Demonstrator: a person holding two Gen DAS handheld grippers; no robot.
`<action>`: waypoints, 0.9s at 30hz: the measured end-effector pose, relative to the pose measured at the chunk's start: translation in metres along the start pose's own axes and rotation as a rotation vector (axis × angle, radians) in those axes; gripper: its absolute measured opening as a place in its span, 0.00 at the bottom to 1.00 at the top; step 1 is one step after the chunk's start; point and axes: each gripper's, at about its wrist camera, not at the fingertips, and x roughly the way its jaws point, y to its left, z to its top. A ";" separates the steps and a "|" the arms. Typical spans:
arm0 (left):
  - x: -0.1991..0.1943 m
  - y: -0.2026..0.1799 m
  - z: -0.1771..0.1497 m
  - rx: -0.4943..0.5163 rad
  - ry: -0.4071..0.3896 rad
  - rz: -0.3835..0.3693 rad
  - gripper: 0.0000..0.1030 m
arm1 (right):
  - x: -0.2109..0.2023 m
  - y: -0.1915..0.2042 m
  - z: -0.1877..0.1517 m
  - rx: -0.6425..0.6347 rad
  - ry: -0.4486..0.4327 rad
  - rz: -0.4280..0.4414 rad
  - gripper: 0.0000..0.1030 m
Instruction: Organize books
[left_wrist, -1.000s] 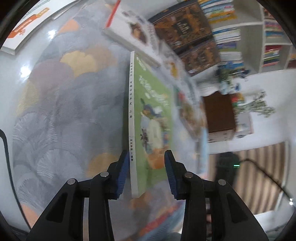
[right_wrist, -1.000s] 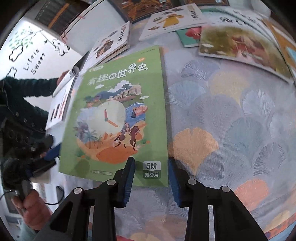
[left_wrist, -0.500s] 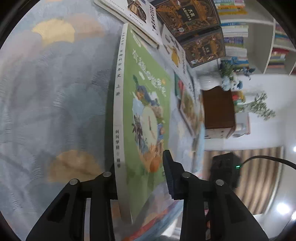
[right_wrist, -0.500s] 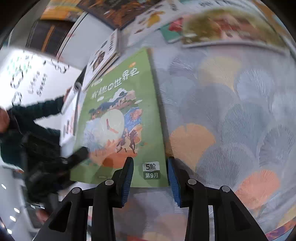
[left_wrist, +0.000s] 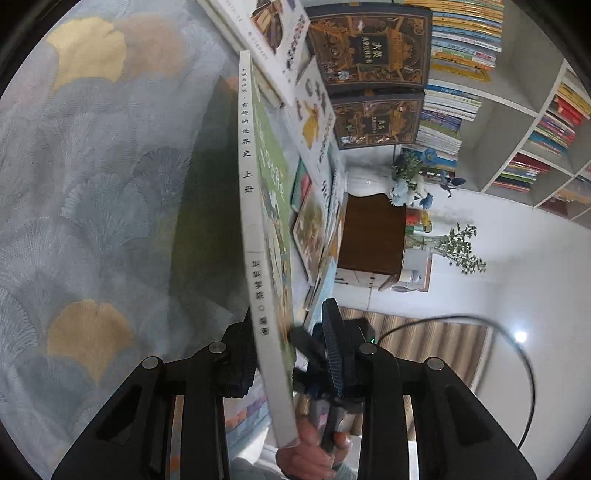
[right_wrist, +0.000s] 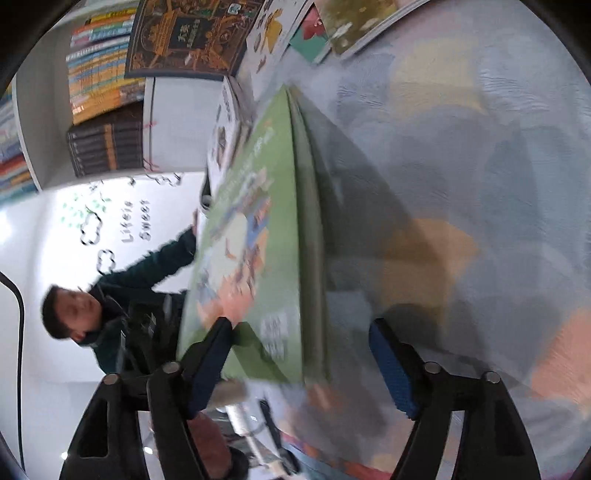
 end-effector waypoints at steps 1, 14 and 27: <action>0.000 -0.001 0.000 0.010 0.000 0.034 0.27 | 0.002 0.001 0.003 0.005 -0.008 0.025 0.41; -0.012 -0.028 -0.030 0.321 -0.084 0.459 0.27 | 0.014 0.092 -0.025 -0.534 -0.055 -0.440 0.34; -0.030 -0.092 -0.020 0.496 -0.186 0.361 0.28 | -0.018 0.167 -0.036 -0.780 -0.155 -0.463 0.34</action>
